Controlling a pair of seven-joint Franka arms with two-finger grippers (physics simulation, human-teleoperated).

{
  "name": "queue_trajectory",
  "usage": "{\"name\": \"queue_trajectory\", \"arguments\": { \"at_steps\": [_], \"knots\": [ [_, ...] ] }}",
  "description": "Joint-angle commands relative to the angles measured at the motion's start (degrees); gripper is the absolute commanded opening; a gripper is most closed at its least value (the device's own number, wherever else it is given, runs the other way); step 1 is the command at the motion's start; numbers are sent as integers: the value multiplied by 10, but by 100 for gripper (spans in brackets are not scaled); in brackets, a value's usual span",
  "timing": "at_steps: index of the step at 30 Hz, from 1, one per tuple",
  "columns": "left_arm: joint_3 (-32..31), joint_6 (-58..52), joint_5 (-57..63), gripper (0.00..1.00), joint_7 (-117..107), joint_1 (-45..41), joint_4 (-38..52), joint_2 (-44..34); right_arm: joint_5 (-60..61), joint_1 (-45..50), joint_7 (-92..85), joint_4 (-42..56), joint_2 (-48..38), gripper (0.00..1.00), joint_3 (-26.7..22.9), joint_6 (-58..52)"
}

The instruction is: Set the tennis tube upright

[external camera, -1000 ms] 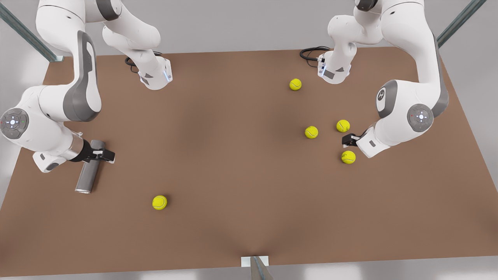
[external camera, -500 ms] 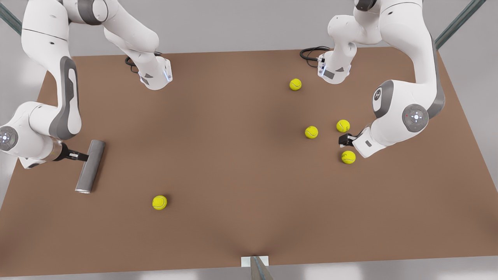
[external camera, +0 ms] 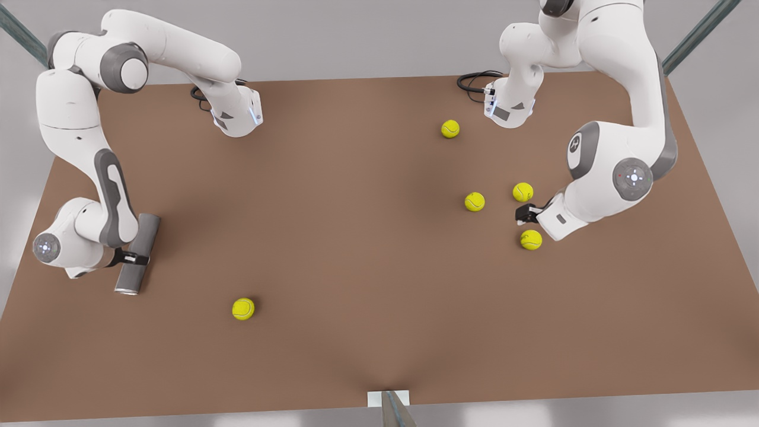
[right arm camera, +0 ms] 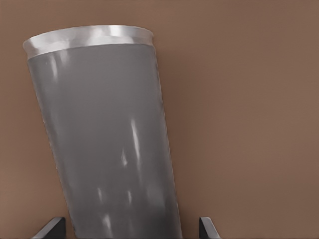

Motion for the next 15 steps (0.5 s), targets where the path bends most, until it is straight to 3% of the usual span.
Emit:
{"name": "queue_trajectory", "arguments": {
  "at_steps": [1,6,10,15],
  "knots": [
    [-5,-7,1,100,-24,-2,1,-3,-22,1,-39,6,6,100,-1,31],
    [-7,-5,-8,100,-29,-4,-1,3,-19,4,-75,4,17,99,1,30],
    [-7,-5,-8,100,-31,-5,-2,2,-19,6,-82,3,18,81,2,30],
    [-7,-5,-8,100,-31,-5,-2,2,-18,6,-118,8,6,68,6,8]
  ]
}}
